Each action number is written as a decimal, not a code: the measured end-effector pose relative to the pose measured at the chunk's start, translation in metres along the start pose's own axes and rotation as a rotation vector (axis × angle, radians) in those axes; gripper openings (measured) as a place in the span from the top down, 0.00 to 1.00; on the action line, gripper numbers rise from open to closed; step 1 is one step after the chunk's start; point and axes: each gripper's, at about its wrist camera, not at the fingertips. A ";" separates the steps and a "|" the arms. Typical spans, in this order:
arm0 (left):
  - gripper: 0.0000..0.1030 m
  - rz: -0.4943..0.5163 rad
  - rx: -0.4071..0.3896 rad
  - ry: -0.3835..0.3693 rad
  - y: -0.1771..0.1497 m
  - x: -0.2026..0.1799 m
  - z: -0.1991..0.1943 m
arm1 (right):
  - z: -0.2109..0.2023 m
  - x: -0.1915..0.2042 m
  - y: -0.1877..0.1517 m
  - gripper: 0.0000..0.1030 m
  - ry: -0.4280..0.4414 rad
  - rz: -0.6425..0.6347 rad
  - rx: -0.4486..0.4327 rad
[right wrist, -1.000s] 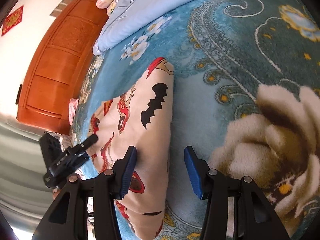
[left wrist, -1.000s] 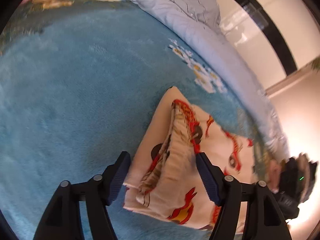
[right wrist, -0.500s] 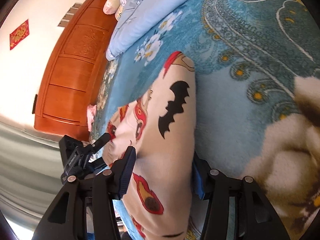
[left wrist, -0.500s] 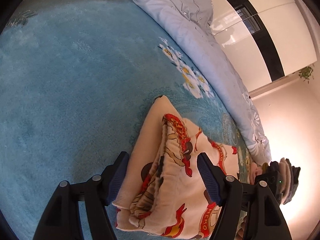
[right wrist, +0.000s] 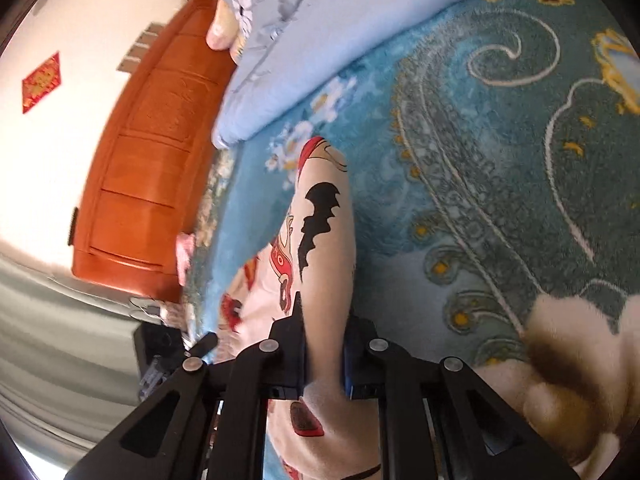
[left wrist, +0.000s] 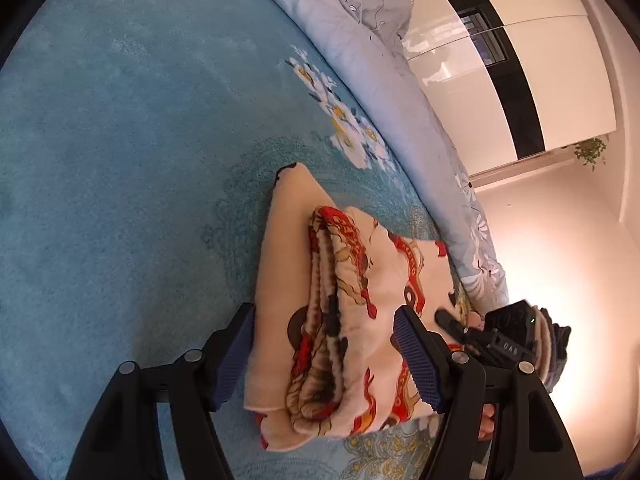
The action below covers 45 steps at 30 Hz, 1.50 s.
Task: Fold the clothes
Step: 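Close the left tool on the bundle edge while the right tool grips the opposite edge, then lift the pajama bundle with both tools and carry it toward the clothes stack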
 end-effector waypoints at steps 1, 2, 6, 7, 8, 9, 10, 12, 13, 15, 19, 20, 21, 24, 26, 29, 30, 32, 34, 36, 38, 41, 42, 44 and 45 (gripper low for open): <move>0.30 -0.025 -0.005 -0.017 0.001 0.003 -0.001 | 0.001 -0.002 -0.001 0.87 -0.005 0.008 0.003; 0.30 -0.052 -0.013 -0.034 0.001 0.006 -0.002 | 0.001 -0.006 -0.002 0.87 -0.001 0.021 0.002; 0.38 -0.098 -0.056 -0.041 -0.002 0.011 -0.004 | 0.001 -0.021 -0.006 0.86 0.040 0.094 0.001; 0.38 -0.094 -0.061 -0.033 -0.004 0.010 -0.004 | 0.002 -0.023 -0.006 0.86 0.045 0.104 0.003; 0.38 -0.089 -0.068 -0.021 -0.005 0.009 -0.003 | 0.001 -0.025 -0.006 0.86 0.049 0.112 0.003; 0.41 -0.085 -0.075 -0.004 -0.006 0.007 -0.003 | 0.001 -0.026 -0.006 0.86 0.053 0.120 0.003; 0.48 -0.080 -0.079 0.020 -0.007 0.006 -0.003 | 0.000 -0.027 -0.006 0.86 0.052 0.122 0.003; 0.54 -0.072 -0.089 0.073 -0.009 0.003 -0.004 | 0.001 -0.027 -0.006 0.86 0.045 0.113 0.002; 0.57 -0.072 -0.095 0.087 -0.011 0.001 -0.005 | 0.002 -0.026 -0.006 0.86 0.044 0.115 0.002; 0.62 -0.071 -0.107 0.113 -0.015 -0.002 -0.008 | 0.004 -0.026 -0.006 0.86 0.046 0.127 0.001; 0.70 -0.089 -0.120 0.118 -0.024 -0.009 -0.019 | 0.000 -0.021 -0.010 0.86 0.046 0.142 -0.024; 0.70 -0.095 -0.119 0.114 -0.026 -0.011 -0.021 | -0.003 -0.018 -0.011 0.86 0.046 0.134 -0.032; 0.71 -0.096 -0.117 0.111 -0.030 -0.015 -0.023 | -0.006 -0.014 -0.012 0.86 0.046 0.122 -0.041; 0.72 -0.082 -0.112 0.107 -0.044 -0.030 -0.025 | -0.022 -0.004 -0.017 0.86 0.055 0.068 -0.054; 0.72 -0.076 -0.110 0.101 -0.055 -0.039 -0.026 | -0.035 -0.001 -0.020 0.86 0.064 0.043 -0.056; 0.72 -0.073 -0.113 0.076 -0.073 -0.054 -0.028 | -0.061 0.001 -0.025 0.86 0.074 0.012 -0.071; 0.72 -0.070 -0.114 0.066 -0.079 -0.059 -0.029 | -0.070 0.002 -0.027 0.86 0.078 0.004 -0.076; 0.72 -0.054 -0.118 0.047 -0.090 -0.073 -0.031 | -0.087 0.005 -0.031 0.86 0.085 -0.014 -0.090; 0.72 -0.026 -0.120 0.030 -0.097 -0.091 -0.033 | -0.108 0.007 -0.034 0.86 0.093 -0.040 -0.108; 0.72 0.017 -0.125 0.018 -0.101 -0.114 -0.034 | -0.131 0.011 -0.037 0.86 0.101 -0.070 -0.130; 0.72 0.063 -0.137 -0.003 -0.105 -0.140 -0.039 | -0.153 0.016 -0.041 0.86 0.111 -0.099 -0.156; 0.72 0.125 -0.159 -0.042 -0.106 -0.178 -0.045 | -0.189 0.027 -0.043 0.86 0.135 -0.138 -0.207; 0.72 0.148 -0.164 -0.057 -0.107 -0.193 -0.047 | -0.203 0.032 -0.043 0.86 0.147 -0.150 -0.227; 0.72 0.195 -0.172 -0.093 -0.109 -0.223 -0.050 | -0.230 0.042 -0.042 0.86 0.164 -0.184 -0.268; 0.72 0.218 -0.175 -0.114 -0.109 -0.240 -0.050 | -0.244 0.047 -0.043 0.86 0.169 -0.201 -0.288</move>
Point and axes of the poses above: each gripper's, at about its wrist camera, not at the fingertips, and z roughly the way its jaws point, x to its left, y to its top, and after that the axes turned 5 degrees about -x, right-handed
